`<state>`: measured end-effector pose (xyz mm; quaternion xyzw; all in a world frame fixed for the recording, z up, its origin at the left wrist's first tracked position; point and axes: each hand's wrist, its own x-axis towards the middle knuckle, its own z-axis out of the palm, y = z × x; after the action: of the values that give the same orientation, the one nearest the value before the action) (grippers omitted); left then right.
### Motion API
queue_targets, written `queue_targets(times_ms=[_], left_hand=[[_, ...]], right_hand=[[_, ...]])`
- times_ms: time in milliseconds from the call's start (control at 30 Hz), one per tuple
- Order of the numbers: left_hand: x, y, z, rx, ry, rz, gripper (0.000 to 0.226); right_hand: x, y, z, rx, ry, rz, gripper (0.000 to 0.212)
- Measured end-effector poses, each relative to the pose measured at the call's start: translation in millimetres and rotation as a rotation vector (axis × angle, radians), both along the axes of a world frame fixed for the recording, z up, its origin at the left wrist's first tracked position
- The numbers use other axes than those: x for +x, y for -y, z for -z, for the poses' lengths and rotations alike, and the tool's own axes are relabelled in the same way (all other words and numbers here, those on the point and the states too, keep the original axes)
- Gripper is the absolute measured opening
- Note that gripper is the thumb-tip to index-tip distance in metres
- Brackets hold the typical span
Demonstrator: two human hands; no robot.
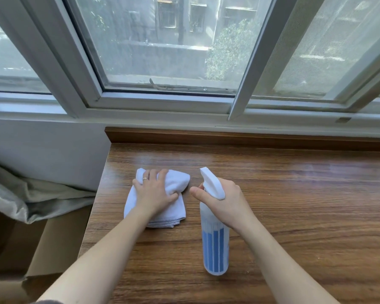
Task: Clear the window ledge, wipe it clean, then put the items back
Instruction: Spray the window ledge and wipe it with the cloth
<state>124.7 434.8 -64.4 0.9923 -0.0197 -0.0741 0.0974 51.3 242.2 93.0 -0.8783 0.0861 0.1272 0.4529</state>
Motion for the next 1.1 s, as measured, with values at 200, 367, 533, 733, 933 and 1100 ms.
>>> queue_targets(times_ms=[200,367,533,733,933,1100], left_hand=[[-65.4,-9.7,9.3,-0.028,0.084,0.059,0.082],[-115.4,-10.0,12.5,-0.047,0.164,0.050,0.080],[-147.2,-3.8,17.0,-0.058,0.145,-0.015,0.079],[-137.7,-4.3,15.1,-0.071,0.179,-0.007,0.072],[-91.5,-4.6,8.3,-0.040,0.054,0.026,0.079],[-50.2,-0.5,-0.9,-0.010,-0.012,0.043,0.074]], right_hand=[[-12.8,2.2,-0.3,-0.003,0.026,0.000,0.037],[-23.9,1.2,-0.7,0.016,0.038,-0.028,0.040],[-31.5,-2.8,1.6,0.030,0.038,-0.067,0.042],[-37.9,-3.6,4.4,0.031,0.036,-0.072,0.046],[-46.6,0.4,6.0,0.039,0.015,-0.040,0.042],[-54.3,0.7,5.7,0.031,0.009,-0.012,0.037]])
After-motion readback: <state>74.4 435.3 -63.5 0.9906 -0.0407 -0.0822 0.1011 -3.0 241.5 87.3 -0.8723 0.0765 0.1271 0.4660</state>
